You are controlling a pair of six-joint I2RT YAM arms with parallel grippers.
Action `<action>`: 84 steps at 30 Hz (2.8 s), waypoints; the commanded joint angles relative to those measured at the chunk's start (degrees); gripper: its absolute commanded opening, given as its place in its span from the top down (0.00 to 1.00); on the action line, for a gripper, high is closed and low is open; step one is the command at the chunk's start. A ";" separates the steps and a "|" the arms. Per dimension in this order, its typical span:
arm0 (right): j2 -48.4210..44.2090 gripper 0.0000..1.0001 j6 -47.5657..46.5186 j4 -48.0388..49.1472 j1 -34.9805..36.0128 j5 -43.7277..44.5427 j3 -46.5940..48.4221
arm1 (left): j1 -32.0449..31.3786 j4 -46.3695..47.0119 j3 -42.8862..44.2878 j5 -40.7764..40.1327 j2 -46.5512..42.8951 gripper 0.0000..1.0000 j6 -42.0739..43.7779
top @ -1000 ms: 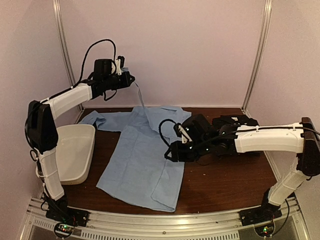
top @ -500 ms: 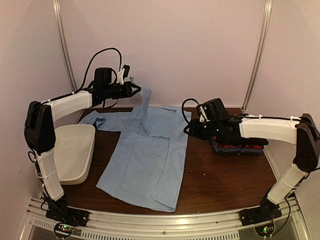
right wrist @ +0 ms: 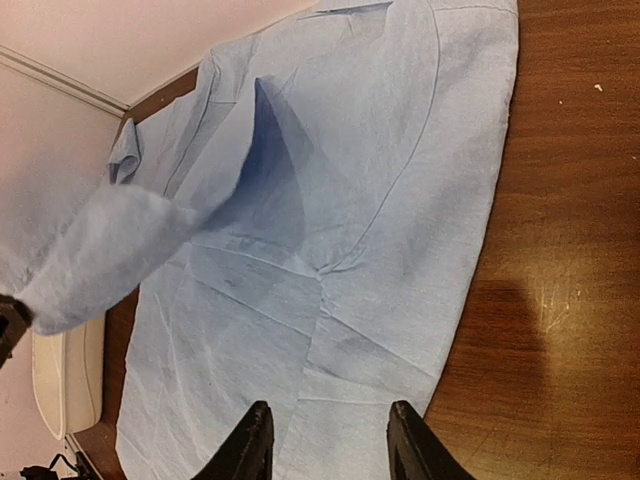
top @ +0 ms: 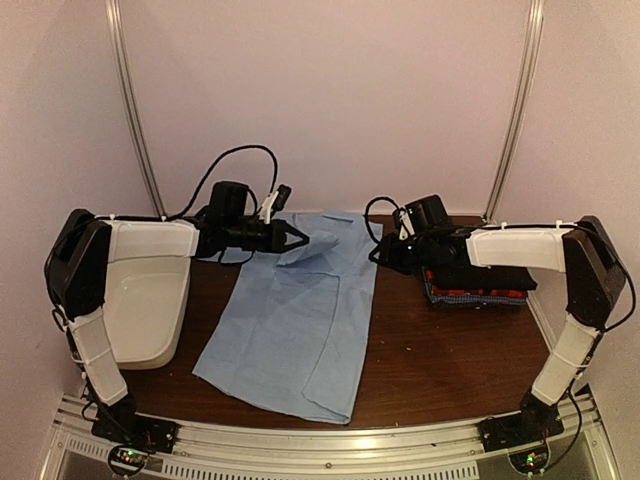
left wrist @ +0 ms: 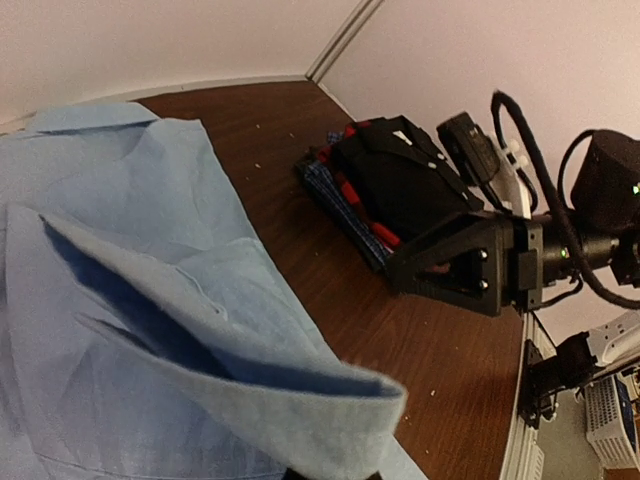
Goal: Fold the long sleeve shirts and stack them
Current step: Place the sleeve of the 1/3-folded shirt.
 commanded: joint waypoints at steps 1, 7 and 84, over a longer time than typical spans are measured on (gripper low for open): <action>1.82 0.59 -1.74 2.60 -0.50 -3.17 1.80 | -3.72 5.68 -4.19 1.90 -1.77 1.00 -0.75; 2.71 0.59 -2.67 4.16 -0.48 -5.47 -0.30 | -9.69 5.60 -9.85 1.70 -0.57 1.00 -0.06; 12.43 0.58 -9.00 3.08 11.12 -5.84 2.91 | -19.31 -12.83 -17.98 -17.30 -7.31 0.37 4.22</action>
